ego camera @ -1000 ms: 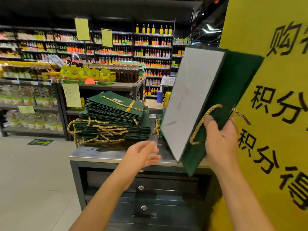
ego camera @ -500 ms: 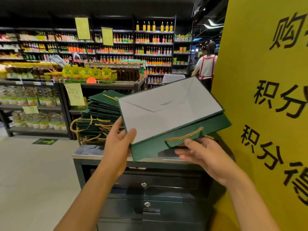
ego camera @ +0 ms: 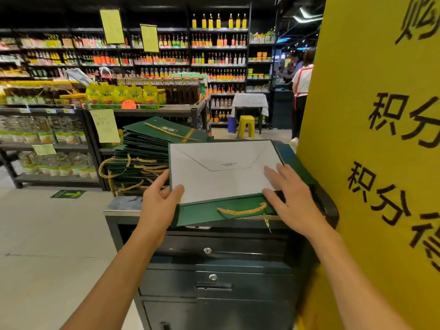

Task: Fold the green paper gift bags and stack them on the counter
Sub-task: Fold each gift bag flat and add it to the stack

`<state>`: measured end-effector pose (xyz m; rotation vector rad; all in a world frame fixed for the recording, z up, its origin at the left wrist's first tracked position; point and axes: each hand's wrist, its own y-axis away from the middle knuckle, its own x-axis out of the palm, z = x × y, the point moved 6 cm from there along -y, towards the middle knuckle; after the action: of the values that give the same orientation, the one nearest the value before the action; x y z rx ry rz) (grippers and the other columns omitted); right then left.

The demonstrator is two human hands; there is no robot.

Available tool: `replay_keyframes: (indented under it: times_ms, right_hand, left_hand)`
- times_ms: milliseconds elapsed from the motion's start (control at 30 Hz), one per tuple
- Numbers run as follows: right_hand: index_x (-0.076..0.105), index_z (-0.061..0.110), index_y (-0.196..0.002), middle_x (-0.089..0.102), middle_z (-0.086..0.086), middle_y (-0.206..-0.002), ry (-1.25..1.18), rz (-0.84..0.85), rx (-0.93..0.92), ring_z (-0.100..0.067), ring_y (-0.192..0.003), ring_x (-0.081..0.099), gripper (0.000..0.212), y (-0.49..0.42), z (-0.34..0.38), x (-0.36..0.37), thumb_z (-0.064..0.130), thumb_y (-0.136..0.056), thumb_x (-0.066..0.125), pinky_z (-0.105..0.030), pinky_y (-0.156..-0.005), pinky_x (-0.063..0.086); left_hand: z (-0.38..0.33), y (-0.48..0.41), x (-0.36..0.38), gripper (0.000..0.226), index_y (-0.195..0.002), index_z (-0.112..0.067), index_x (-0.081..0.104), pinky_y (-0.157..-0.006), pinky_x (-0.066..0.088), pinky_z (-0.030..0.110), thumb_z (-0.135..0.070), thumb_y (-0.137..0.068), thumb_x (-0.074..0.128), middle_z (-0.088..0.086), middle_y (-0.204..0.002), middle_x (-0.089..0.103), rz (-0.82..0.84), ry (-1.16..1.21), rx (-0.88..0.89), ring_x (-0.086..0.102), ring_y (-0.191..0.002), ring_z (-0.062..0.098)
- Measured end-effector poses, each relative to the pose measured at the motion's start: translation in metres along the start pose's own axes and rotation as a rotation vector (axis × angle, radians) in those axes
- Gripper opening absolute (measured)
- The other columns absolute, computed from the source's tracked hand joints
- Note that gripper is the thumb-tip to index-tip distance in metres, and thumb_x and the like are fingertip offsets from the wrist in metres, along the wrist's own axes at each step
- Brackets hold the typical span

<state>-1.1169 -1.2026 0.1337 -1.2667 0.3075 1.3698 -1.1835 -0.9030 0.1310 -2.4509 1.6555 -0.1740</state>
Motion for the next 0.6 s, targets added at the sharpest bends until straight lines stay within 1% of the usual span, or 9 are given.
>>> replay_keyframes:
  times_ms: [67, 133, 233, 300, 333, 400, 433, 500, 600]
  right_hand:
    - [0.013, 0.042, -0.16, 0.002, 0.005, -0.17, 0.146, 0.074, 0.005, -0.014, -0.156, -0.007, 0.063, 0.001, -0.007, 0.018, 0.061, -0.101, 0.022, -0.04, -0.127, -0.001]
    - [0.007, 0.042, -0.161, -0.004, 0.005, -0.17, 0.197, 0.071, -0.002, -0.012, -0.155, -0.013, 0.06, 0.001, -0.006, 0.022, 0.059, -0.103, 0.016, -0.032, -0.123, -0.008]
    - [0.006, 0.041, -0.161, -0.005, 0.005, -0.171, 0.216, 0.06, 0.01, -0.012, -0.155, -0.013, 0.058, 0.001, -0.004, 0.022, 0.054, -0.107, 0.018, -0.028, -0.121, -0.008]
    - [0.005, 0.04, -0.161, -0.005, 0.005, -0.171, 0.227, 0.064, 0.023, -0.013, -0.156, -0.012, 0.057, 0.002, -0.004, 0.024, 0.053, -0.108, 0.02, -0.028, -0.12, -0.005]
    - [0.005, 0.04, -0.162, -0.004, 0.004, -0.171, 0.24, 0.062, 0.023, -0.013, -0.156, -0.012, 0.057, 0.002, -0.004, 0.025, 0.052, -0.108, 0.02, -0.028, -0.12, -0.004]
    - [0.005, 0.038, -0.162, -0.004, 0.003, -0.171, 0.256, 0.059, 0.016, -0.015, -0.156, -0.011, 0.057, 0.002, -0.003, 0.025, 0.051, -0.108, 0.02, -0.028, -0.12, -0.003]
    - [0.005, 0.038, -0.162, -0.003, 0.002, -0.171, 0.257, 0.059, 0.013, -0.015, -0.156, -0.011, 0.057, 0.001, -0.003, 0.026, 0.051, -0.108, 0.02, -0.028, -0.12, -0.003]
    - [0.007, 0.037, -0.162, -0.002, 0.001, -0.171, 0.251, 0.059, 0.008, -0.015, -0.156, -0.01, 0.057, 0.001, -0.003, 0.026, 0.051, -0.108, 0.02, -0.028, -0.12, -0.003]
    - [0.009, 0.036, -0.162, -0.001, 0.001, -0.171, 0.226, 0.057, 0.004, -0.016, -0.156, -0.009, 0.057, 0.002, -0.001, 0.024, 0.05, -0.108, 0.022, -0.029, -0.12, -0.002]
  left_hand:
    - [0.0, 0.002, 0.001, 0.053, -0.151, -0.029, 0.042, -0.07, 0.061, 0.026, -0.013, -0.102, 0.056, -0.006, -0.108, 0.075, 0.004, -0.057, 0.04, 0.073, -0.096, 0.015]
    - [-0.002, 0.001, -0.001, 0.05, -0.148, -0.029, 0.045, -0.068, 0.06, 0.024, -0.017, -0.102, 0.058, -0.008, -0.112, 0.07, -0.005, -0.178, 0.107, 0.07, -0.095, 0.013]
    - [-0.007, -0.004, -0.009, 0.049, -0.144, -0.021, 0.051, -0.083, 0.057, 0.032, -0.027, -0.097, 0.065, -0.001, -0.121, 0.062, -0.101, -0.467, 0.244, 0.061, -0.104, 0.014]
    - [-0.014, -0.004, -0.009, 0.05, -0.139, -0.016, 0.055, -0.096, 0.045, 0.039, -0.028, -0.093, 0.069, 0.006, -0.126, 0.056, -0.208, -0.702, 0.354, 0.051, -0.116, 0.025]
    - [-0.018, -0.001, -0.005, 0.049, -0.137, -0.015, 0.057, -0.099, 0.039, 0.041, -0.027, -0.091, 0.071, 0.009, -0.127, 0.055, -0.252, -0.802, 0.421, 0.047, -0.12, 0.028]
    - [-0.027, 0.006, 0.01, 0.044, -0.133, -0.014, 0.062, -0.099, 0.035, 0.039, -0.025, -0.09, 0.071, 0.01, -0.128, 0.056, -0.257, -0.861, 0.553, 0.045, -0.122, 0.03]
    - [-0.029, 0.009, 0.021, 0.041, -0.13, -0.015, 0.064, -0.099, 0.034, 0.037, -0.027, -0.091, 0.069, 0.008, -0.127, 0.057, -0.195, -0.841, 0.606, 0.046, -0.121, 0.028]
    - [-0.031, 0.017, 0.051, 0.043, -0.127, -0.019, 0.067, -0.102, 0.036, 0.037, -0.043, -0.092, 0.065, 0.002, -0.126, 0.06, 0.04, -0.809, 0.661, 0.048, -0.122, 0.022]
    - [-0.03, 0.029, 0.1, 0.074, -0.129, -0.026, 0.067, -0.103, 0.041, 0.039, -0.077, -0.078, 0.055, -0.004, -0.126, 0.064, 0.411, -0.936, 0.694, 0.051, -0.119, 0.016]
